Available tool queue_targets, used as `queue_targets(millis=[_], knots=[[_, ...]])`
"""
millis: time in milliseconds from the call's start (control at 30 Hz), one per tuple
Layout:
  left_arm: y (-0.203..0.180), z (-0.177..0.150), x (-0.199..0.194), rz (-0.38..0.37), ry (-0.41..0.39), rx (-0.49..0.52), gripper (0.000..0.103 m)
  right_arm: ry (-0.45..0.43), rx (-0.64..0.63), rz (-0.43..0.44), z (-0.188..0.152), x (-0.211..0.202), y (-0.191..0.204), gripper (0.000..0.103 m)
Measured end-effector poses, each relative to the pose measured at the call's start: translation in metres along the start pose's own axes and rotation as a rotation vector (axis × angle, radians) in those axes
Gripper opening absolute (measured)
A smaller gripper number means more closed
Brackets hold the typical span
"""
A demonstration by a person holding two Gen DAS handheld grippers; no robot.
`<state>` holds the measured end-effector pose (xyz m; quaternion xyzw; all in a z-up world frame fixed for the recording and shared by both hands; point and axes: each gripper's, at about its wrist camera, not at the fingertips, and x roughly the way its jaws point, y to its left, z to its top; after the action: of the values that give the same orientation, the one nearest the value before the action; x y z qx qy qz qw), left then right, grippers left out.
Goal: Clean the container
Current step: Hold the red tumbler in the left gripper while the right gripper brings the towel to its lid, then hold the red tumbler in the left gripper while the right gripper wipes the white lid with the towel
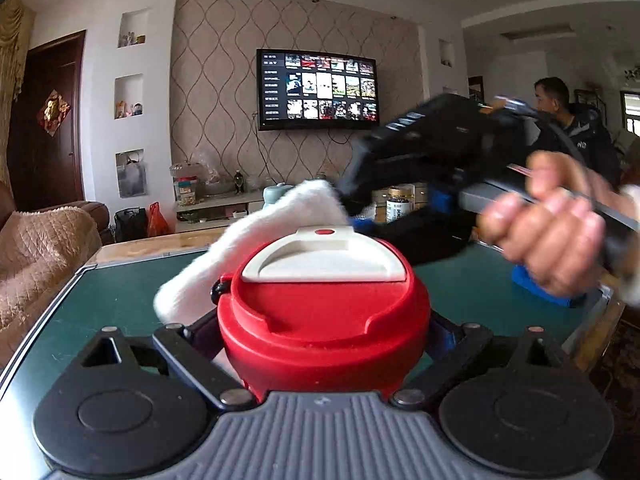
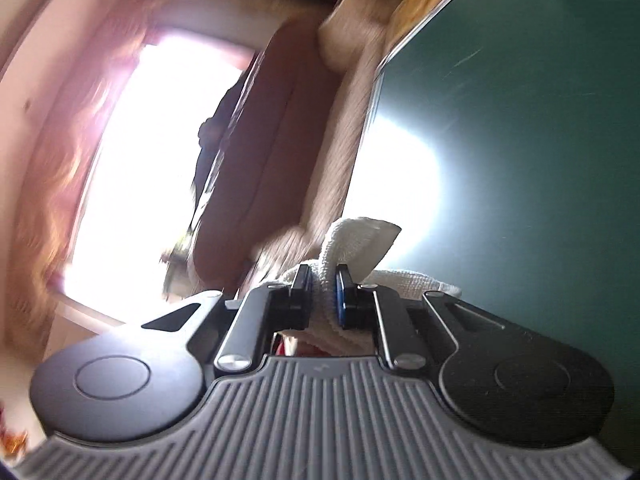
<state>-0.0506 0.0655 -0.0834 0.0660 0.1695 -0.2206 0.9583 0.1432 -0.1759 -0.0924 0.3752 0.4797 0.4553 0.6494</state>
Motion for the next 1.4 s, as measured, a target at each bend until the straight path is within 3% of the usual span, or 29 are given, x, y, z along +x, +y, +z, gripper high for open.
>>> queue_targets(millis=[67, 233, 367, 500, 600, 733, 967, 1167, 1400], knots=[[0.000, 0.001, 0.001, -0.006, 0.003, 0.008, 0.097, 0.078, -0.066, -0.003, 0.012, 0.014, 0.009, 0.016], [0.000, 0.004, 0.010, -0.009, 0.017, 0.021, 0.097, 0.241, -0.294, -0.124, 0.022, 0.051, 0.052, 0.016], [0.001, 0.007, 0.013, -0.002, 0.030, -0.003, 0.097, 0.294, -0.454, -0.244, 0.013, 0.065, 0.077, 0.016], [0.001, 0.007, 0.013, 0.009, 0.024, -0.018, 0.097, 0.233, -0.476, -0.329, 0.005, 0.048, 0.094, 0.015], [0.005, 0.009, 0.013, 0.019, 0.020, -0.041, 0.097, 0.152, -0.408, -0.374, 0.006, 0.024, 0.078, 0.013], [0.012, 0.011, 0.012, 0.024, 0.017, -0.056, 0.097, 0.038, -0.313, -0.343, -0.011, -0.014, 0.054, 0.012], [0.012, 0.016, 0.013, 0.038, 0.018, -0.047, 0.097, -0.116, -0.229, -0.261, -0.064, -0.066, 0.054, 0.012], [0.013, 0.017, 0.013, 0.067, 0.036, -0.039, 0.094, -0.079, -0.308, -0.265, -0.091, -0.055, 0.068, 0.011], [0.014, 0.017, 0.009, 0.079, 0.036, -0.038, 0.093, 0.004, -0.378, -0.281, -0.090, -0.038, 0.092, 0.012]])
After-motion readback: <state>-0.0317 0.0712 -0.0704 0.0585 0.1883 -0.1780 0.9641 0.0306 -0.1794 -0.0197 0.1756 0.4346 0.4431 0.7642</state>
